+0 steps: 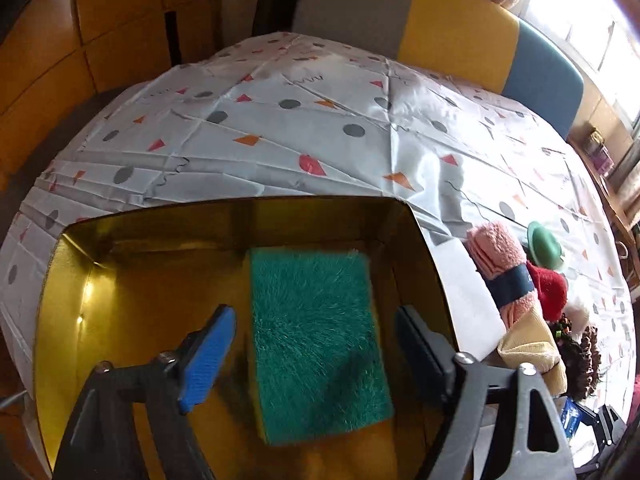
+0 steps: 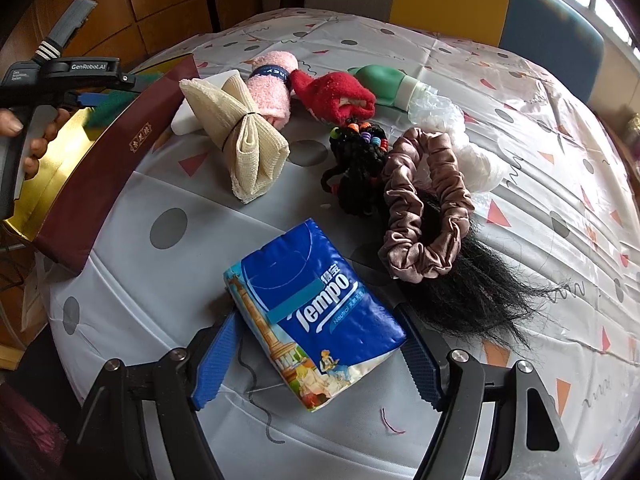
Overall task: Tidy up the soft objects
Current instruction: 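Carry the sponge into the gold tray and open the left tool, then grasp the blue Tempo tissue pack with the right tool and drop it in the tray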
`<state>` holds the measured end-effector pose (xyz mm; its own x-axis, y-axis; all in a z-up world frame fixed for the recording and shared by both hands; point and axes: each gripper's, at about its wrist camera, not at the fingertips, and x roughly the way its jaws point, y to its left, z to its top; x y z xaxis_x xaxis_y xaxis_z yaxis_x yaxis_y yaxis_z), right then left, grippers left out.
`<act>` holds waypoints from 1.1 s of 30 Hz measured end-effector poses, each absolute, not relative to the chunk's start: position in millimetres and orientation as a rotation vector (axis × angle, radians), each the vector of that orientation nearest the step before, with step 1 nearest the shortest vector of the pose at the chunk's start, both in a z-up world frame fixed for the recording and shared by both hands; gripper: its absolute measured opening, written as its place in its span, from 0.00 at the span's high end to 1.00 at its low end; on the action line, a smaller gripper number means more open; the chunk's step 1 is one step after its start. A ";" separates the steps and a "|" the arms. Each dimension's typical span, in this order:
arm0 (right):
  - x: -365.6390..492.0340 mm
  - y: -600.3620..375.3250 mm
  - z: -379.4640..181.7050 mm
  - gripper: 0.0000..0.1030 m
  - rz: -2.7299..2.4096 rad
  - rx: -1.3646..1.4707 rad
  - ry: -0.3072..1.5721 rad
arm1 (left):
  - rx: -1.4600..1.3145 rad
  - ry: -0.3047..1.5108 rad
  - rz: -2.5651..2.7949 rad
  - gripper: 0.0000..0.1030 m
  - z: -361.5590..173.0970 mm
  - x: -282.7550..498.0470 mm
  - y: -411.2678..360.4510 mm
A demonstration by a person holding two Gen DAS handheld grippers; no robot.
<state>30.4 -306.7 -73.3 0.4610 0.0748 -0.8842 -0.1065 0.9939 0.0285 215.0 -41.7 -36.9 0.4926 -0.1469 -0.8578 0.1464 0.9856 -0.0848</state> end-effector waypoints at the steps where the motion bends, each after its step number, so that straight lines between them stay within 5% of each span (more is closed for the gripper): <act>1: 30.6 -306.7 -73.4 0.26 0.109 -0.033 1.085 | 0.007 1.034 -0.170 0.19 -37.1 216.1 -40.0; 18: 30.5 -285.9 -69.5 0.18 0.079 -0.134 0.995 | 0.104 0.703 -0.109 0.17 25.3 77.8 -24.6; 22: 31.1 -283.1 -69.2 0.32 0.070 -0.130 0.991 | 0.105 0.689 -0.119 0.17 31.7 56.9 -23.5; 33: 30.0 -286.5 -71.6 0.37 0.075 -0.088 1.010 | 0.115 0.668 -0.061 0.17 33.2 25.0 -17.8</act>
